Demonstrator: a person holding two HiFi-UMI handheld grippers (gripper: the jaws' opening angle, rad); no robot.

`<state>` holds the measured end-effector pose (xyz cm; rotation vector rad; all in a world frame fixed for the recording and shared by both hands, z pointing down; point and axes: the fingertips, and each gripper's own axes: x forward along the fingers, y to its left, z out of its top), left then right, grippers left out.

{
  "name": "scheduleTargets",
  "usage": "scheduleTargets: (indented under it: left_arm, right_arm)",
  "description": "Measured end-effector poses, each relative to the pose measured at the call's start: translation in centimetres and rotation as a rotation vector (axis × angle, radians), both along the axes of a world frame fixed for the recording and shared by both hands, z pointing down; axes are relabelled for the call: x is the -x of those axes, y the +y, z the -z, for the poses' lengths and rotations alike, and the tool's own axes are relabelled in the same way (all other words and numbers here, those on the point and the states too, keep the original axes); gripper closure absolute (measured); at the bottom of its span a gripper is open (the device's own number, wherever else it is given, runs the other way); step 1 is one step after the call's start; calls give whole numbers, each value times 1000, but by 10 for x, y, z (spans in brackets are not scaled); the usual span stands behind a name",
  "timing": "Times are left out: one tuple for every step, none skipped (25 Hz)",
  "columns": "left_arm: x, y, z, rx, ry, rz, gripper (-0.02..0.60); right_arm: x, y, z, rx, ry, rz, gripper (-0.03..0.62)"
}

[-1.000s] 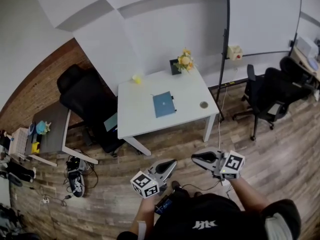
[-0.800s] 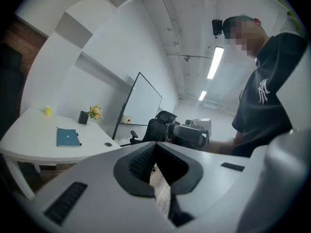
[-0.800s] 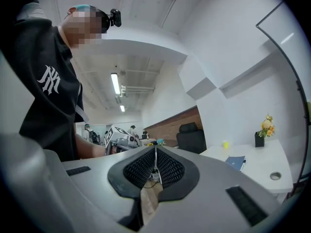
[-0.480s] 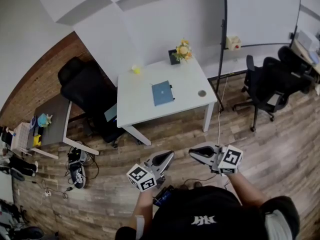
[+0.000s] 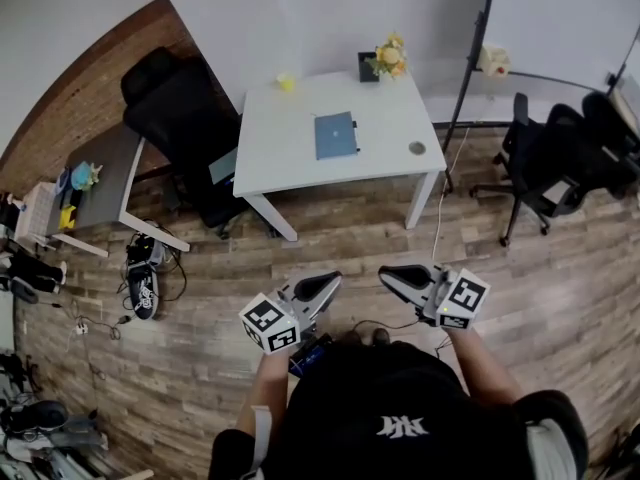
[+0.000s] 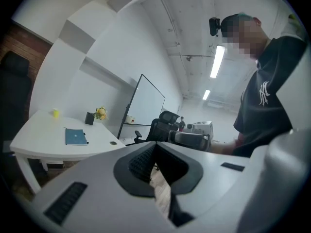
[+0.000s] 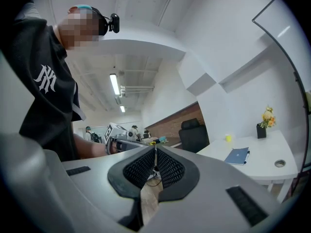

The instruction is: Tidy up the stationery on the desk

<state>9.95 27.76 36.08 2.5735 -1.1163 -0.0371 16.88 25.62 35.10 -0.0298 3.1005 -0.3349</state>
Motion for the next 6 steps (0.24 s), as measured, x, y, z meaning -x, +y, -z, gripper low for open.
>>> scheduleTargets:
  left_arm:
    - [1,1,-1,1,-7,1,578]
    - [1,0,1,-2,-17,3,578]
    - [1,-3,5,-7,-35,5,578]
    - [1,-6,9,-16,-59,5,578]
    - [2,-11,12,-28,-89,4,578]
    - [2,-16,16,-41,-120,1,578]
  right_arm:
    - [0,1,-2,5,4,1,553]
    - [1,0,-3,5,10,1,553]
    - [1,-3,-3,0,13,1,553]
    - [2,-7,-2,-12,14,0,553]
    - [3,-12,1,-26,13,-1,553]
    - [3,-17,4,-42,11,-2,553]
